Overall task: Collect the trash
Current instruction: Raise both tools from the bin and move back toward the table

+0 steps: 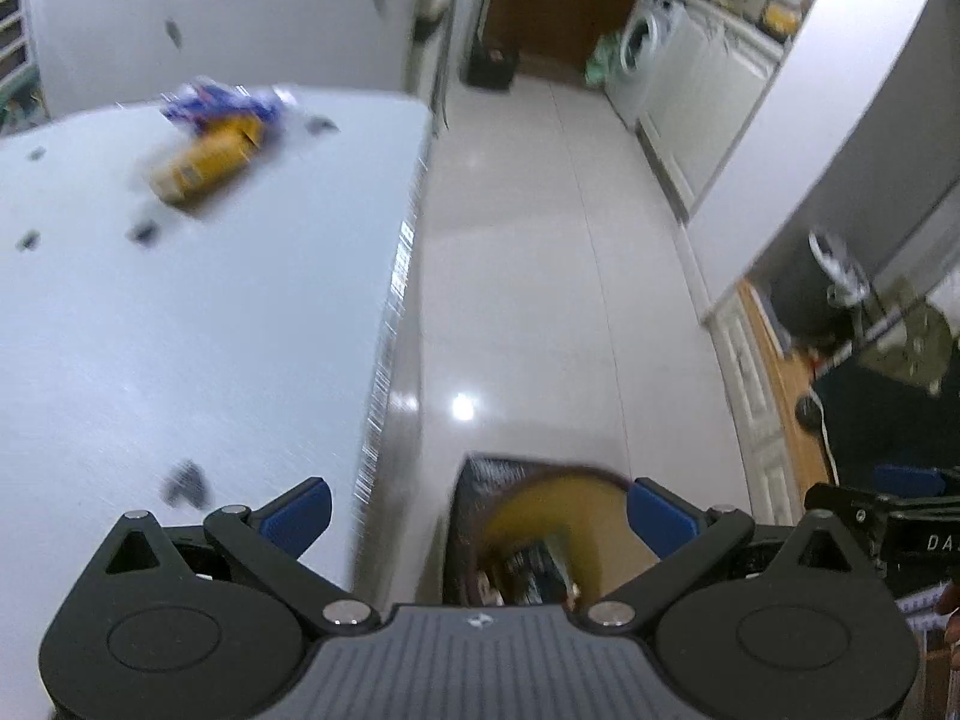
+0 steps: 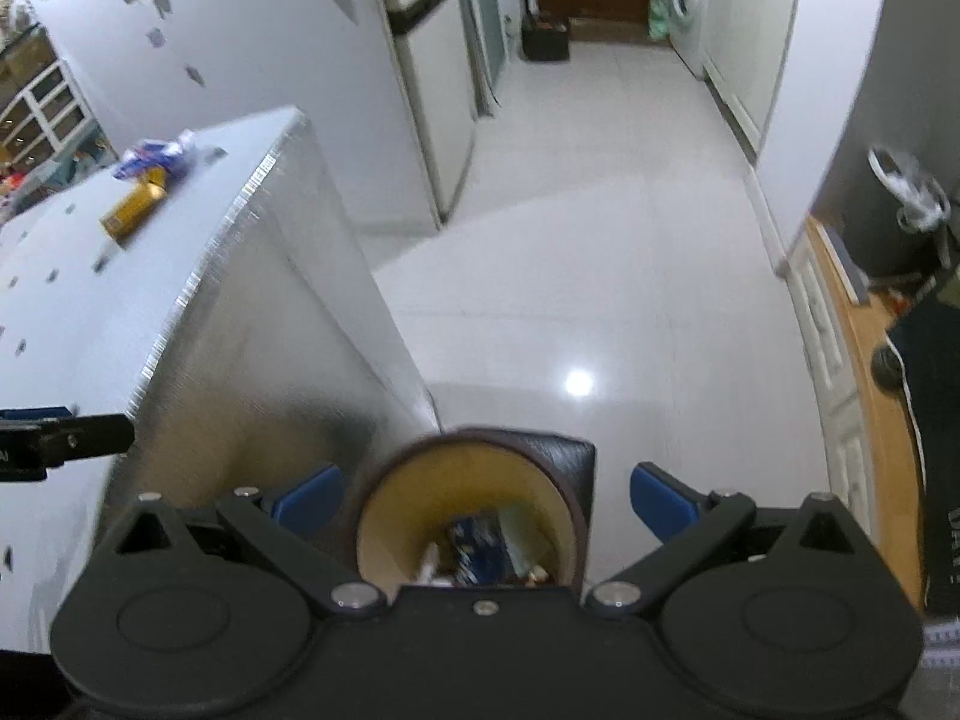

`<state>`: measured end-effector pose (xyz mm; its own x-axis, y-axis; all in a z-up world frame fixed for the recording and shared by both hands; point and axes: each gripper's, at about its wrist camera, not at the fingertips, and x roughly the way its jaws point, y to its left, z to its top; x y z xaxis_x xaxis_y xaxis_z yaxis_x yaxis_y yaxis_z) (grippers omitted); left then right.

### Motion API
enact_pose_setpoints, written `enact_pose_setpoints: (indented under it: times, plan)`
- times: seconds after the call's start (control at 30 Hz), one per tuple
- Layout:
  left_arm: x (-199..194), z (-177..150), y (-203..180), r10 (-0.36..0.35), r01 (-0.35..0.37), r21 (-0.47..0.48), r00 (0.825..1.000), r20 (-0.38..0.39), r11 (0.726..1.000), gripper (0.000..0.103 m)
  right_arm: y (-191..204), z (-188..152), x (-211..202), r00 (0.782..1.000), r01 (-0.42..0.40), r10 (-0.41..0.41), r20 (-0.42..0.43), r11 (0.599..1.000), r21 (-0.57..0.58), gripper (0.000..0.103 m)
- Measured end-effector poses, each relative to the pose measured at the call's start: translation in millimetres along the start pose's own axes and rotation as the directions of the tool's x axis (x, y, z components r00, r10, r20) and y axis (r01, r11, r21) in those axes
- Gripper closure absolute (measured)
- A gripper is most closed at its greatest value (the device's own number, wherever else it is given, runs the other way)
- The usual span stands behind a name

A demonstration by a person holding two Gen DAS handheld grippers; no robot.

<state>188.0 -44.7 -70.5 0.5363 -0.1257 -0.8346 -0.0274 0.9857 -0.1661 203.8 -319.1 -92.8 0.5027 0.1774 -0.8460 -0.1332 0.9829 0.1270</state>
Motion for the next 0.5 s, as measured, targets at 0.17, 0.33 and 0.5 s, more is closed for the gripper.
enact_pose_setpoints:
  times: [0.17, 0.33, 0.5]
  plan:
    - [-34.7, 22.4, 30.3, 0.032, -0.029, -0.026, 0.993, 0.111, 0.999, 0.0, 34.4, 24.0, -9.0, 0.998, -0.031, 0.033, 0.057, 0.999, -0.034, 0.0]
    - [-56.7, 46.7, 67.8, 0.065, -0.057, -0.043, 0.979, 0.194, 0.997, 0.0, 75.6, 50.8, -8.8, 0.991, -0.056, 0.065, 0.114, 0.996, -0.075, 0.0]
    - [-62.5, 65.9, 106.6, 0.076, -0.075, -0.016, 0.953, 0.295, 0.997, 0.0, 117.6, 80.6, 0.1, 0.981, -0.076, 0.095, 0.167, 0.99, -0.121, 0.0]
